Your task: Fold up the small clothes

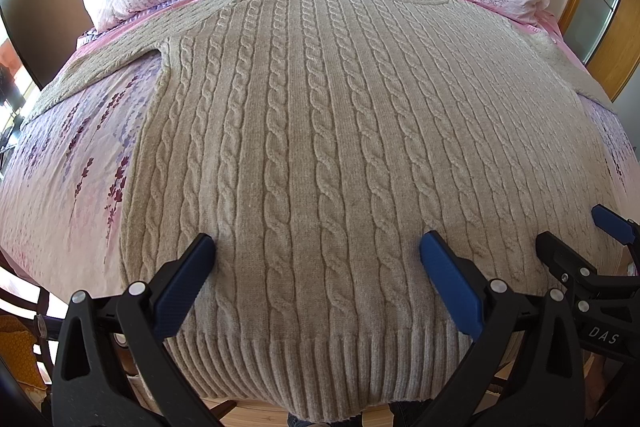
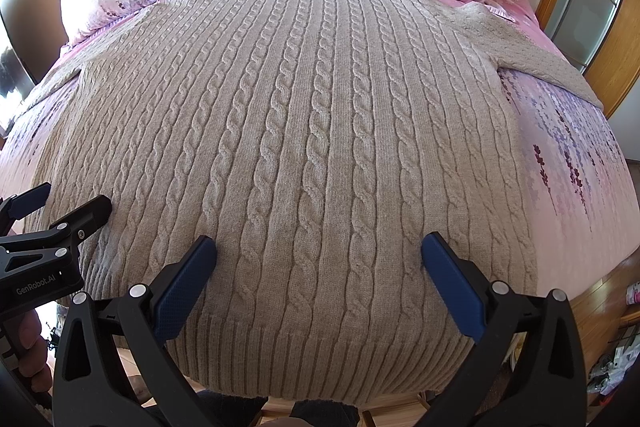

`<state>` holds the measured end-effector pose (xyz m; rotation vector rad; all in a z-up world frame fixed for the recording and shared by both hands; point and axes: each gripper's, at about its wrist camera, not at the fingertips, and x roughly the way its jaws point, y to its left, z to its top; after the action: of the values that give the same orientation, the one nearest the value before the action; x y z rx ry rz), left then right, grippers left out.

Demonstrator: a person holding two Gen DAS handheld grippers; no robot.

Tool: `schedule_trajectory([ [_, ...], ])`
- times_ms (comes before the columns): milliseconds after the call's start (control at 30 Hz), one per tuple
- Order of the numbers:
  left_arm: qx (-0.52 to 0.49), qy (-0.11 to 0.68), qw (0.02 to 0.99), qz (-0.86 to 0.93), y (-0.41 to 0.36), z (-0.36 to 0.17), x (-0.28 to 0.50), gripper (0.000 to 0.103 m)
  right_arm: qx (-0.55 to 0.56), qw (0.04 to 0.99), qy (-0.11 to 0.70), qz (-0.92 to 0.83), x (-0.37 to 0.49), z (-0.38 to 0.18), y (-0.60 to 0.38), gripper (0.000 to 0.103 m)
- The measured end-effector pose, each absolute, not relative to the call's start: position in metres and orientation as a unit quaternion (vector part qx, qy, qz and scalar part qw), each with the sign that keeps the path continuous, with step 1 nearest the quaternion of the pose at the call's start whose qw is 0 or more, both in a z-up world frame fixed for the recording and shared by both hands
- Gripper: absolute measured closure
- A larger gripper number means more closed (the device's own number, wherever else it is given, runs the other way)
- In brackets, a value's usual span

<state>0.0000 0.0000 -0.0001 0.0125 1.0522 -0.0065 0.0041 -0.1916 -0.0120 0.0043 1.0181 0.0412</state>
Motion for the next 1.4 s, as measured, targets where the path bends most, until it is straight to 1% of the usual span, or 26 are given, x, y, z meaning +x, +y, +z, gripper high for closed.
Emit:
schedule_trajectory([
  [700,0.007,0.504,0.864,-0.004,0.0,0.0,-0.001,0.002,-0.001,0.867,0.497,0.024,0.007,-0.013,-0.191,0.001],
  [967,0.008,0.508,0.861,-0.007,0.0,-0.001,0.003,0.002,-0.013,0.882,0.466,0.06,0.001,-0.015,-0.195,0.001],
  [1067,0.006,0.508,0.861,-0.007,0.0,-0.001,0.004,0.002,-0.01,0.88,0.469,0.07,0.005,-0.013,-0.198,0.001],
  [1133,0.003,0.508,0.861,-0.006,0.001,-0.001,0.006,0.002,0.007,0.879,0.47,0.076,0.011,-0.01,-0.204,0.001],
  [1233,-0.002,0.507,0.862,-0.003,0.001,0.0,0.009,0.002,0.065,0.881,0.462,0.079,0.027,-0.004,-0.229,0.001],
  [1400,-0.011,0.508,0.862,0.006,0.002,0.002,0.019,0.002,0.191,0.884,0.427,0.017,0.066,0.012,-0.317,0.001],
])
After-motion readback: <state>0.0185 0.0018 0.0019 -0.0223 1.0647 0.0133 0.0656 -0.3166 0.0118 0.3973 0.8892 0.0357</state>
